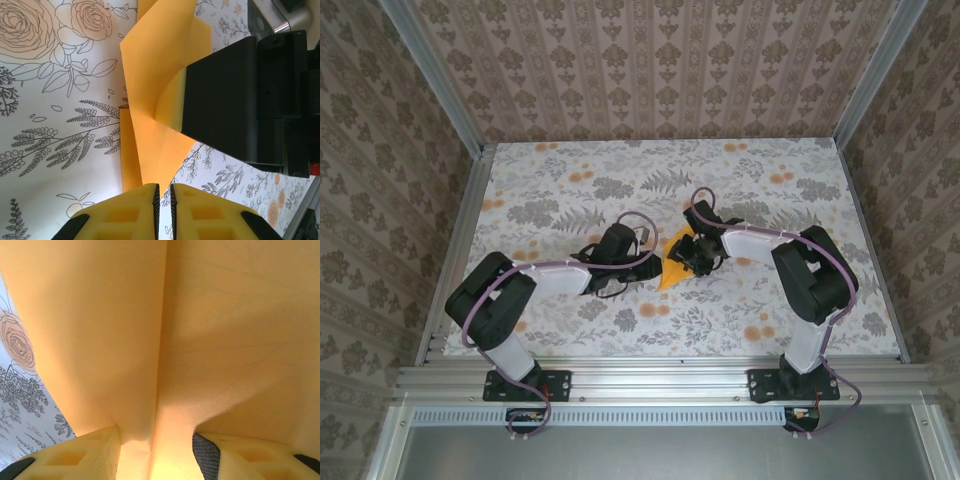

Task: Fold a paper plane with a square sheet of paper (pick it up from the middle)
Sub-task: Fourth fold the wing at the center of the table.

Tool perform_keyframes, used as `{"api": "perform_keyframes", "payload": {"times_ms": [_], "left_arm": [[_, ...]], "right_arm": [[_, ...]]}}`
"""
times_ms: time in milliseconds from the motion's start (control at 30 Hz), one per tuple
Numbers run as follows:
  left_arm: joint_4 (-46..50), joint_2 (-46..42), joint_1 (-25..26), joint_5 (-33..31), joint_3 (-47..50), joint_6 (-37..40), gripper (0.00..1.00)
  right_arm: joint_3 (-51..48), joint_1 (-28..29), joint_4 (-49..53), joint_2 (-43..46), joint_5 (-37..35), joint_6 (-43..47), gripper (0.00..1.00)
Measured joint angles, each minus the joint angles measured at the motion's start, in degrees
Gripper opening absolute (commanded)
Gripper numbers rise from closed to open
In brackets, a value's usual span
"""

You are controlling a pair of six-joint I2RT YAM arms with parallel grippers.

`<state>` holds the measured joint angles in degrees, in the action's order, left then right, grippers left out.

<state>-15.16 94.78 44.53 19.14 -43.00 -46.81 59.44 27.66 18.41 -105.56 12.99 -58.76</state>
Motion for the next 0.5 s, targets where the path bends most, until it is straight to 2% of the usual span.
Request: {"api": "perform_keyframes", "payload": {"times_ms": [300, 500], "left_arm": [[-0.8, 0.1, 0.0, -0.3, 0.0, -0.2, 0.12], [-1.0, 0.1, -0.1, -0.3, 0.6, -0.2, 0.12]], "right_arm": [[1.3, 1.1, 2.3, -0.7, -3.3, -1.2, 0.44], [1.9, 1.3, 3.1, -1.2, -3.9, -1.8, 0.46]]}}
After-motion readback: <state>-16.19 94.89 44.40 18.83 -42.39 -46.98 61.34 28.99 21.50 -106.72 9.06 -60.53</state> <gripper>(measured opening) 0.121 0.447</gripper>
